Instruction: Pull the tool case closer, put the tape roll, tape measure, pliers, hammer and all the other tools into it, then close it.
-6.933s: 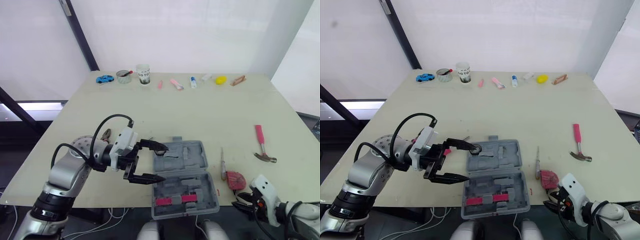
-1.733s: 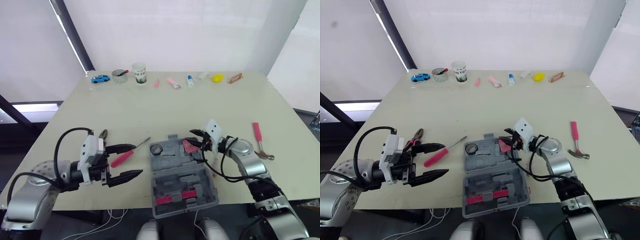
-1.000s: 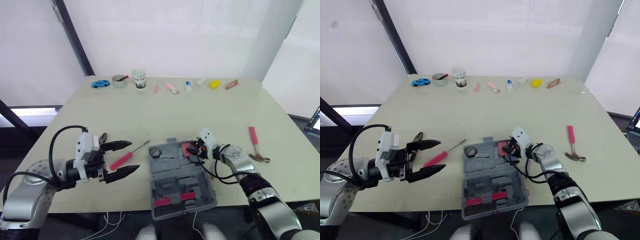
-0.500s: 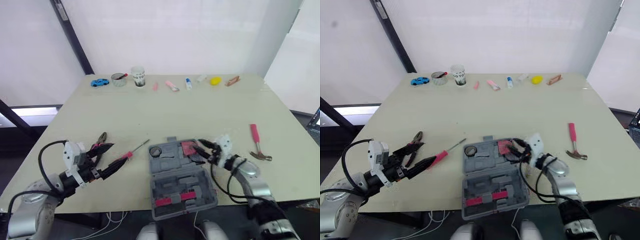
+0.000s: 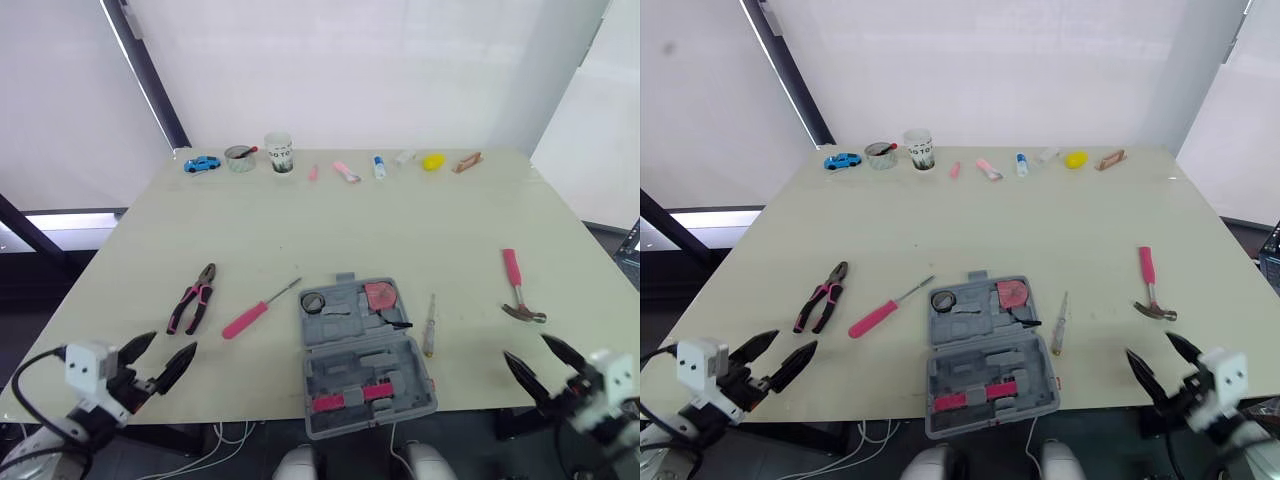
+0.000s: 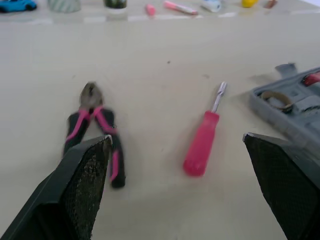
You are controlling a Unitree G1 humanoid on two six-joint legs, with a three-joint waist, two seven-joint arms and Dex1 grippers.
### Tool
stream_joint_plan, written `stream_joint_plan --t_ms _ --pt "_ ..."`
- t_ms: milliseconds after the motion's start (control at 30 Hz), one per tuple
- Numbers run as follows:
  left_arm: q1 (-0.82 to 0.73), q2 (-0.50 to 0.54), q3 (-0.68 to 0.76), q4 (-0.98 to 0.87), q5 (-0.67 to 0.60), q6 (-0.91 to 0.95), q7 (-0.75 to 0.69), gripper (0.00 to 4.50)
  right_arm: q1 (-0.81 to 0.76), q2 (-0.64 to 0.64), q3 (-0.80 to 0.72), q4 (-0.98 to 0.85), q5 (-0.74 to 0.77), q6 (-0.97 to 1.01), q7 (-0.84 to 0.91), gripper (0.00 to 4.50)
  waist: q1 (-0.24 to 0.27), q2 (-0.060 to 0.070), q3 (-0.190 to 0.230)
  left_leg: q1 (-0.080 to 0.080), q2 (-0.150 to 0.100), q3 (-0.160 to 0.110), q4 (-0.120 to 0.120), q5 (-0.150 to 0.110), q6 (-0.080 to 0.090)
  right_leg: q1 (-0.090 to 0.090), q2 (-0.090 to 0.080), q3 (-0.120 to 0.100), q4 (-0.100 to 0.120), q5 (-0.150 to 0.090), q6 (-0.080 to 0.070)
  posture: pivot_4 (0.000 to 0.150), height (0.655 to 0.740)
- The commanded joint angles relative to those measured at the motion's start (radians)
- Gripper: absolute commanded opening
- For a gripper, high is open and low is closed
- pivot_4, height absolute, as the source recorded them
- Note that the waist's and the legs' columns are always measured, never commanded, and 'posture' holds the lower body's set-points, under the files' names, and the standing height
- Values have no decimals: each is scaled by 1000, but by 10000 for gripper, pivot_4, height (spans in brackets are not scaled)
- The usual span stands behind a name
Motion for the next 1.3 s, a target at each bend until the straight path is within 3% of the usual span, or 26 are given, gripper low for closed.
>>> stream_joint_plan --t_ms 33,167,333,633,767,1067,1300 --pt "23 -4 52 24 7 -51 14 45000 73 19 -73 -20 47 -56 12 44527 0 0 0 0 0 0 0 0 0 0 -2 0 0 0 0 1500 7400" --pt "47 -8 78 83 24 -93 32 45000 159 54 -106 24 50 -98 15 44527 -2 0 0 0 3 0 -1 -1 -1 -1 -17 -11 -3 0 1 1500 7400" --pt "16 2 50 50 46 -47 106 45000 136 24 -103 -11 92 -70 30 44527 -2 0 0 -1 2 1 -10 -1 -1 -2 -21 -17 -9 2 -3 1500 7400" --pt "-260 105 -20 45 99 228 325 45000 -55 -191 33 -244 246 214 151 44527 18 0 0 0 -2 1 -13 3 4 0 -14 -25 -10 3 -4 1500 7400" --pt "-393 130 -90 110 149 316 375 45000 -222 -270 108 -279 266 310 189 44527 19 -2 1 -1 -4 1 -13 3 4 1 -14 -26 -12 3 -4 1500 7400" --pt "-618 158 -248 369 241 349 309 45000 -514 -324 266 -238 227 357 336 44527 20 -6 3 -1 -5 1 -13 3 4 3 -12 -29 -11 5 0 1500 7400" --pt "-791 168 -314 659 300 279 240 45000 -620 -305 319 -168 190 336 402 44527 22 -8 5 -2 -5 1 -12 3 4 3 -12 -30 -12 6 1 1500 7400"
